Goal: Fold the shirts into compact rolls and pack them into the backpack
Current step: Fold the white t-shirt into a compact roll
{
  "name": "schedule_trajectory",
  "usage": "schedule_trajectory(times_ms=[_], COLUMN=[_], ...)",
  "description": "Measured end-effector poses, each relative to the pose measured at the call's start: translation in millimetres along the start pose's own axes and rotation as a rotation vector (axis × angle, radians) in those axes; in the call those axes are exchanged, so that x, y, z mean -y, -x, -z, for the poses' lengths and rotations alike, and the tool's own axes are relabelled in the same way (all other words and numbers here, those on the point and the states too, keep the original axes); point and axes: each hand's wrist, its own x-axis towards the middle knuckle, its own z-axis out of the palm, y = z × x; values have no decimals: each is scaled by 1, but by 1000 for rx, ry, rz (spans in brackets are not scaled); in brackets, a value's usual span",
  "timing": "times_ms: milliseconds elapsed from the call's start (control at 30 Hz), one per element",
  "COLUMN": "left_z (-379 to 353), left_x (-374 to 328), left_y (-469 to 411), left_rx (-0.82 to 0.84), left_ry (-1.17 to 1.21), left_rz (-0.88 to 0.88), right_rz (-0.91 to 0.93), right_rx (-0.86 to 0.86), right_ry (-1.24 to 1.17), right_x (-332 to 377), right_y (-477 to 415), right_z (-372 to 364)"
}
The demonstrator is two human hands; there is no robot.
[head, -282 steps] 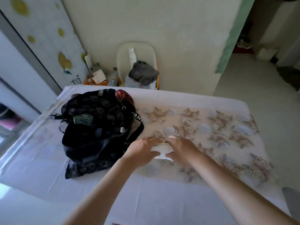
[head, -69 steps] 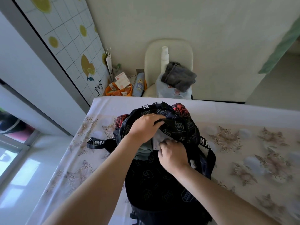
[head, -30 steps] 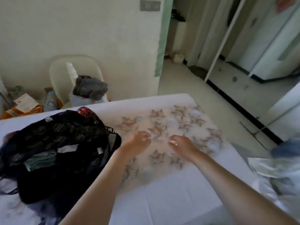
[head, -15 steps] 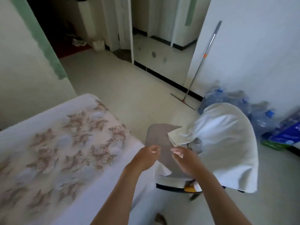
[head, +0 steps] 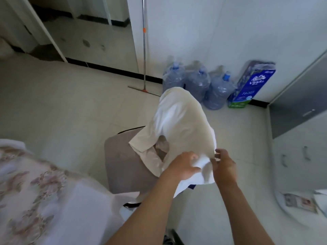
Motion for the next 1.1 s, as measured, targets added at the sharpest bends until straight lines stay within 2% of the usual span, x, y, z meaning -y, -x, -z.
schedule_trajectory(times_ms=[67, 167, 300, 400, 500, 567, 633, 700, 800, 900, 967, 1033, 1100], left_z=[-17, -31, -27, -15, -1, 12, 24, 35, 47, 57, 67, 75, 81], left_x=[-4, -4, -7, -13, -17, -18, -20, -25, -35, -39, -38, -37, -37], left_y=[-11, -19, -25, -27, -25, -22, -20, -19, -19, -15, -12, -12, -15], left_rx=[-36, -158, -349, -415, -436, -480, -522, -519, -428, -365, -307, -267, -357], left_ry=[-40, -39, -79, -20, 70, 113, 173, 209, 220, 219, 150, -110, -288], left_rz=[0, -19, -149, -205, -159, -106, -68, -80, -101, -115, -136, -186, -245], right_rz=[-48, 48, 228, 289, 171, 159, 205, 237, 214, 253, 197, 212, 304], right_rx=[-47, -61, -196, -92, 16, 95, 184, 177, 33, 5, 3, -43, -26], right_ry=[12, 210, 136, -5, -128, -121, -16, 74, -10, -52, -215, -290, -291], right_x=[-1, 5, 17, 29, 38, 38, 33, 28, 31, 39, 51, 67, 83], right_y=[-4, -6, -5, -9, -15, -17, -17, -17, -17, -20, -22, -25, -26], right_z=[3, 11, 18, 22, 30, 33, 31, 24, 18, 19, 27, 35, 40])
